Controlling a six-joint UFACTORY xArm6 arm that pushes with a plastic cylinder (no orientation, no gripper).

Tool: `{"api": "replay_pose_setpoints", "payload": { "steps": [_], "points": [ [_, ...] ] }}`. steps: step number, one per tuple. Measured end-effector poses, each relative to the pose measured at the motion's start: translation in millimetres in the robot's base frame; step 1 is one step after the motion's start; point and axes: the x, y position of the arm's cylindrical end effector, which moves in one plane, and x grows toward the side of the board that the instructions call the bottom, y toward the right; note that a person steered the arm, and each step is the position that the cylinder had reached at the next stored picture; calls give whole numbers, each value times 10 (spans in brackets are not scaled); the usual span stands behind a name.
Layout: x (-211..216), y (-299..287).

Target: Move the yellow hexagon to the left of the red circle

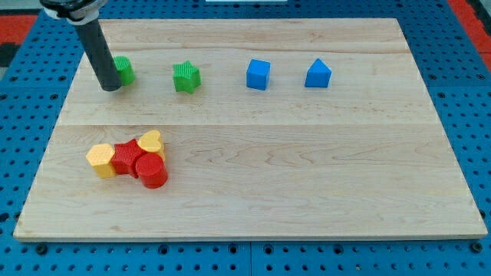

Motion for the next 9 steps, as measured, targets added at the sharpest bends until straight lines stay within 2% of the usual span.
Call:
{"api": "replay_pose_setpoints", "payload": {
  "steps": [1, 2, 3, 4, 6, 7, 8, 9],
  "points": [
    [501, 437],
    [717, 1545],
    [1480, 1719],
    [1585, 1719],
    [1524, 421],
    [1273, 125],
    [1186, 317],
    [833, 155]
  ]
}}
